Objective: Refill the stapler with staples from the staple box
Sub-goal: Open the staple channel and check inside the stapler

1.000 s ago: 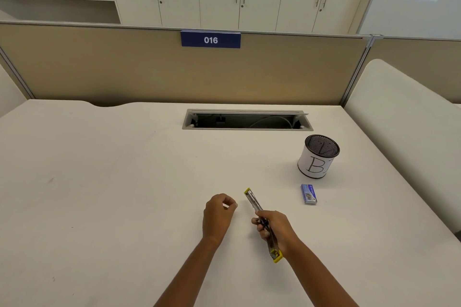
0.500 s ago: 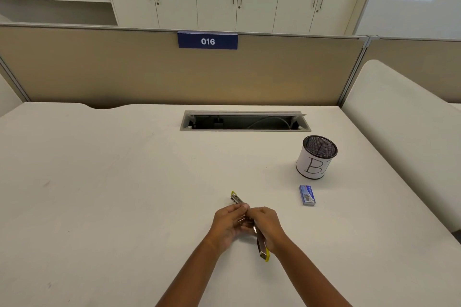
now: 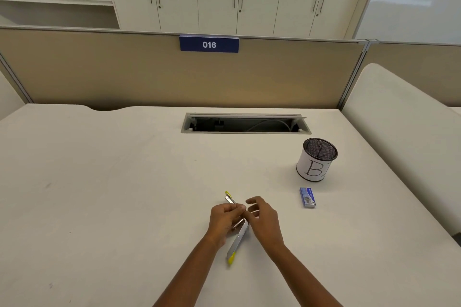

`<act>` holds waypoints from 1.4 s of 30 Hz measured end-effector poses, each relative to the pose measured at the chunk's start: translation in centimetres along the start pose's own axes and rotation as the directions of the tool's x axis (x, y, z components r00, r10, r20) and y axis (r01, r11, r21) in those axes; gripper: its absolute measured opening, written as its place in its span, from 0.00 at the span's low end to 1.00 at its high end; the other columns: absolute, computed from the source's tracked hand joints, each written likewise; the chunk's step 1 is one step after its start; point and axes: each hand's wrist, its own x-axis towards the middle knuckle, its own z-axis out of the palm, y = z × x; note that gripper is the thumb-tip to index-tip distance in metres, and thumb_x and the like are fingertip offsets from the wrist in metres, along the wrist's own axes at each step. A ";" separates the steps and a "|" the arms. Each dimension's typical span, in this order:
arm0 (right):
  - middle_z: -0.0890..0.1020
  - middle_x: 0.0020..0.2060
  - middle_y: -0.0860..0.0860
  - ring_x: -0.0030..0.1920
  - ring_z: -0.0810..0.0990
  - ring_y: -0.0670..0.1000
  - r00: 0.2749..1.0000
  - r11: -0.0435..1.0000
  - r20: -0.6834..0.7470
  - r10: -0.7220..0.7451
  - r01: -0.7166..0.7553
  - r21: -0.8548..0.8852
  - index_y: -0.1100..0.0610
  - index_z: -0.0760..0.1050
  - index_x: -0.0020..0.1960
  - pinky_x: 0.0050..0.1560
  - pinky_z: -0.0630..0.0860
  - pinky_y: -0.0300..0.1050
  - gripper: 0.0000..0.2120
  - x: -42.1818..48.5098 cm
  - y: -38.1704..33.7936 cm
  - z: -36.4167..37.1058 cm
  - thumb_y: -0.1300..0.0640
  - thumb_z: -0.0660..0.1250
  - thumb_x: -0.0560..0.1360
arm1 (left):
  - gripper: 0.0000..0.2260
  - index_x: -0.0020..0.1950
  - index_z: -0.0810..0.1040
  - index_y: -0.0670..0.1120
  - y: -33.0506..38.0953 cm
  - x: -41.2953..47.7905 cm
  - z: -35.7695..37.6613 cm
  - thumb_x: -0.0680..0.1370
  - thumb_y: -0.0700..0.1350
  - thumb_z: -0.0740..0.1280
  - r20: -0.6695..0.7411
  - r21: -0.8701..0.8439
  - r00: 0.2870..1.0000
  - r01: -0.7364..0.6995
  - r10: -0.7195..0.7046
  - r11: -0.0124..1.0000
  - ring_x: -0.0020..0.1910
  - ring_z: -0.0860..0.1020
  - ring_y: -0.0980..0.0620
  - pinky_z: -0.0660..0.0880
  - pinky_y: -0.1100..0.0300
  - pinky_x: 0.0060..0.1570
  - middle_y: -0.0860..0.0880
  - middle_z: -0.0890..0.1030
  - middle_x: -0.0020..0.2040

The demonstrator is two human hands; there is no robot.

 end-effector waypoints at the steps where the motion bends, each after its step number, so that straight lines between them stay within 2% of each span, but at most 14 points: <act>1: 0.80 0.42 0.52 0.41 0.79 0.48 1.000 0.999 0.005 -0.029 0.029 0.017 0.56 0.75 0.52 0.41 0.74 0.33 0.08 0.0 0.0 0.0 0.63 0.65 0.74 | 0.07 0.37 0.79 0.42 0.0 0.0 0.0 0.75 0.37 0.67 0.007 0.023 1.000 -0.004 0.004 1.000 0.20 0.76 0.60 0.74 0.65 0.29 0.54 0.78 0.20; 4: 0.80 0.35 0.43 0.38 0.79 0.44 0.996 0.995 0.008 -0.084 0.084 0.046 0.49 0.76 0.42 0.37 0.73 0.27 0.12 -0.1 0.0 -0.1 0.67 0.64 0.73 | 0.07 0.36 0.79 0.43 0.2 0.1 -0.2 0.75 0.36 0.67 0.016 0.060 1.000 -0.024 0.023 0.998 0.21 0.77 0.61 0.74 0.67 0.28 0.54 0.79 0.20; 6: 0.81 0.33 0.43 0.37 0.80 0.43 0.996 0.995 -0.001 -0.088 0.088 0.052 0.47 0.75 0.38 0.38 0.73 0.26 0.16 -0.2 0.2 -0.3 0.68 0.64 0.71 | 0.08 0.36 0.79 0.43 0.3 0.1 -0.2 0.75 0.36 0.67 0.009 0.088 0.999 -0.039 0.038 0.995 0.19 0.75 0.62 0.72 0.70 0.24 0.55 0.78 0.19; 11: 0.80 0.30 0.42 0.34 0.80 0.41 0.995 0.994 -0.008 -0.102 0.102 0.036 0.55 0.78 0.37 0.37 0.74 0.27 0.10 -0.2 0.6 -0.5 0.69 0.65 0.71 | 0.09 0.35 0.80 0.42 0.0 0.1 -0.2 0.75 0.37 0.67 0.012 0.098 1.000 -0.028 0.027 0.995 0.20 0.75 0.60 0.72 0.68 0.25 0.54 0.79 0.21; 15: 0.80 0.31 0.46 0.35 0.79 0.47 0.997 0.994 -0.061 -0.046 0.051 0.093 0.56 0.77 0.37 0.39 0.76 0.35 0.09 -0.1 1.0 -0.4 0.67 0.65 0.72 | 0.10 0.39 0.79 0.43 0.0 0.1 -0.3 0.77 0.34 0.62 0.005 0.098 1.000 0.003 -0.003 0.995 0.26 0.79 0.55 0.76 0.64 0.31 0.46 0.81 0.33; 19: 0.81 0.33 0.52 0.36 0.80 0.53 0.995 0.984 -0.102 0.021 -0.002 0.179 0.57 0.76 0.38 0.43 0.79 0.46 0.08 -0.2 1.1 -0.1 0.68 0.65 0.72 | 0.10 0.41 0.74 0.44 -0.1 0.1 -0.2 0.76 0.30 0.61 -0.043 0.079 0.999 -0.025 0.028 0.997 0.21 0.78 0.57 0.79 0.61 0.29 0.43 0.79 0.35; 21: 0.81 0.33 0.53 0.35 0.81 0.53 0.995 0.976 -0.091 0.036 -0.016 0.215 0.58 0.76 0.38 0.41 0.79 0.41 0.08 -0.2 1.2 0.0 0.68 0.65 0.72 | 0.09 0.44 0.70 0.44 -0.1 0.0 -0.2 0.74 0.30 0.62 -0.097 0.063 0.994 -0.040 0.046 0.997 0.23 0.79 0.53 0.79 0.60 0.29 0.42 0.80 0.35; 24: 0.80 0.34 0.53 0.33 0.81 0.50 0.992 0.955 -0.094 0.082 -0.051 0.292 0.61 0.77 0.40 0.33 0.78 0.30 0.05 0.2 1.4 -0.5 0.68 0.65 0.73 | 0.14 0.51 0.64 0.42 -0.2 0.0 -0.3 0.73 0.30 0.66 -0.142 0.042 0.988 -0.055 0.060 0.998 0.24 0.79 0.53 0.78 0.62 0.26 0.42 0.79 0.37; 28: 0.80 0.36 0.60 0.31 0.78 0.50 0.978 0.930 -0.143 0.151 -0.092 0.355 0.68 0.78 0.44 0.30 0.77 0.28 0.04 2.0 1.5 -2.6 0.70 0.65 0.72 | 0.13 0.53 0.67 0.41 -0.2 0.0 -0.5 0.73 0.33 0.68 -0.141 0.049 0.989 -0.033 0.040 0.998 0.29 0.77 0.48 0.77 0.59 0.30 0.44 0.78 0.36; 31: 0.79 0.38 0.61 0.28 0.78 0.47 0.967 0.949 -0.218 0.133 -0.061 0.310 0.74 0.77 0.48 0.29 0.76 0.28 0.07 4.2 1.0 -5.7 0.72 0.64 0.72 | 0.05 0.50 0.74 0.39 -0.2 0.0 -0.7 0.75 0.35 0.66 -0.101 0.046 0.994 -0.024 0.029 0.999 0.31 0.77 0.48 0.78 0.61 0.30 0.45 0.78 0.36; 34: 0.80 0.38 0.60 0.26 0.77 0.45 0.937 0.985 -0.342 0.067 -0.007 0.174 0.73 0.78 0.48 0.33 0.75 0.28 0.08 6.6 -0.2 -9.4 0.70 0.64 0.72 | 0.02 0.45 0.76 0.41 -0.1 0.1 -0.7 0.76 0.36 0.65 -0.076 0.079 0.996 -0.035 0.041 0.996 0.28 0.79 0.52 0.79 0.63 0.28 0.46 0.78 0.35; 36: 0.83 0.39 0.62 0.32 0.81 0.48 0.906 0.999 -0.422 0.013 0.007 0.044 0.68 0.80 0.48 0.38 0.74 0.28 0.08 8.0 -1.0 -11.6 0.67 0.64 0.72 | 0.02 0.44 0.76 0.41 0.1 0.3 -0.6 0.76 0.36 0.65 -0.071 0.124 0.996 -0.050 0.059 0.991 0.23 0.79 0.56 0.79 0.63 0.28 0.47 0.78 0.34; 39: 0.84 0.44 0.64 0.47 0.81 0.62 0.871 0.995 -0.491 -0.028 -0.025 -0.101 0.65 0.81 0.49 0.51 0.74 0.44 0.10 9.7 -1.7 -14.3 0.66 0.62 0.72 | 0.02 0.46 0.77 0.39 0.3 0.8 -0.4 0.76 0.36 0.64 -0.082 0.204 0.993 -0.068 0.086 0.977 0.22 0.77 0.55 0.77 0.63 0.29 0.47 0.77 0.33; 42: 0.83 0.48 0.65 0.51 0.79 0.64 0.850 0.984 -0.526 -0.039 -0.060 -0.170 0.68 0.80 0.50 0.53 0.75 0.49 0.11 11.0 -2.0 -15.9 0.67 0.61 0.73 | 0.03 0.48 0.77 0.39 0.3 1.2 -0.4 0.75 0.36 0.66 -0.104 0.266 0.990 -0.068 0.098 0.961 0.20 0.76 0.57 0.77 0.64 0.27 0.47 0.77 0.32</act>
